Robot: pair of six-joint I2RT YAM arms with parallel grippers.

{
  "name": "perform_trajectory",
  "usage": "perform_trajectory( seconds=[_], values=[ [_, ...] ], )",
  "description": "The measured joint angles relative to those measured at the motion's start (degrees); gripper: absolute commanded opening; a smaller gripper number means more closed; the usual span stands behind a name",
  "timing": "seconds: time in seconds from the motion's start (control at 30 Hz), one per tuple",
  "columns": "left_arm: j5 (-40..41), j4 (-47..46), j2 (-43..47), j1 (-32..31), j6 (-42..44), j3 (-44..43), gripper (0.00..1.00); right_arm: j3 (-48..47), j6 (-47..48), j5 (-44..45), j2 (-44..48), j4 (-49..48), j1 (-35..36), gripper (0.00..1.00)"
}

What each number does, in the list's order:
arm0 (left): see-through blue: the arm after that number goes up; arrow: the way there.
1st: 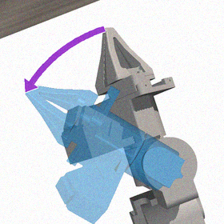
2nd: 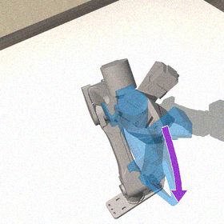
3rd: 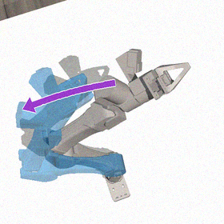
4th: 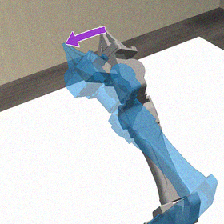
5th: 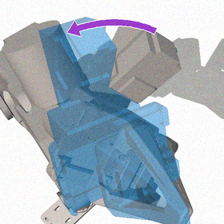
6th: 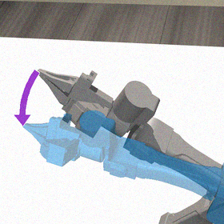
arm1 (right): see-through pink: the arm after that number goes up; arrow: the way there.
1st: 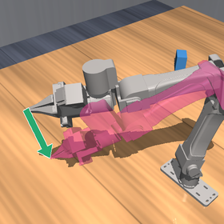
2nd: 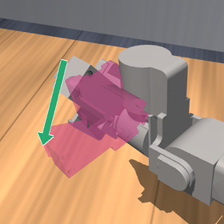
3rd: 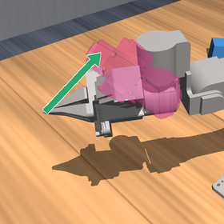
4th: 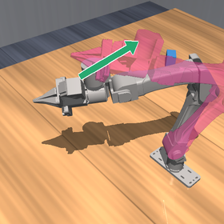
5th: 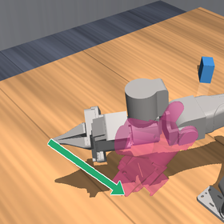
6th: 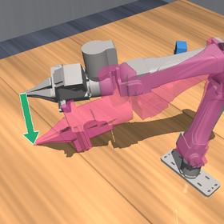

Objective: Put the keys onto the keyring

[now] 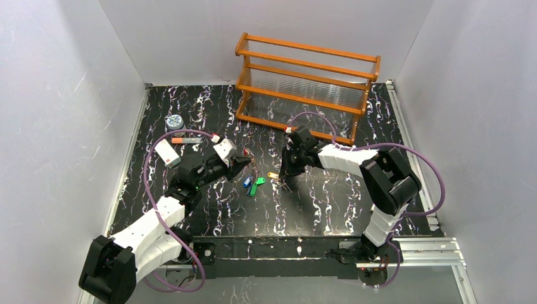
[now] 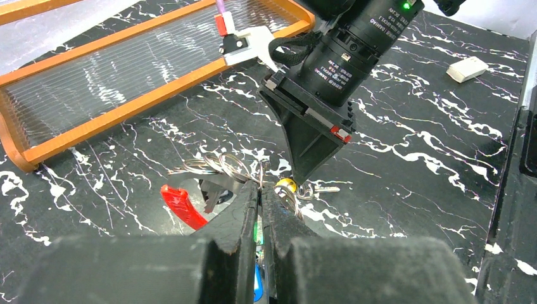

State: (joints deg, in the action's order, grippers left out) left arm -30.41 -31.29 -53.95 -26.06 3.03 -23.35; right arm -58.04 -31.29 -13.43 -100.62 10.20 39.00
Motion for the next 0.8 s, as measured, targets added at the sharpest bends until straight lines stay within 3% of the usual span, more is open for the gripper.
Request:
perform_trajectory(
  seconds=[0.13,0.6,0.8],
  values=[
    [0.0,0.0,0.0,0.0,-0.2,0.1,0.00,0.0,0.8,0.2,0.0,0.3,0.0,0.33],
    [0.0,0.0,0.0,0.0,-0.4,0.2,0.00,-2.3,5.9,2.4,-0.1,3.5,0.9,0.35],
    [0.6,0.0,0.1,0.0,-0.7,0.4,0.00,-8.5,7.2,12.0,-1.8,7.8,6.8,0.55]
  ],
)
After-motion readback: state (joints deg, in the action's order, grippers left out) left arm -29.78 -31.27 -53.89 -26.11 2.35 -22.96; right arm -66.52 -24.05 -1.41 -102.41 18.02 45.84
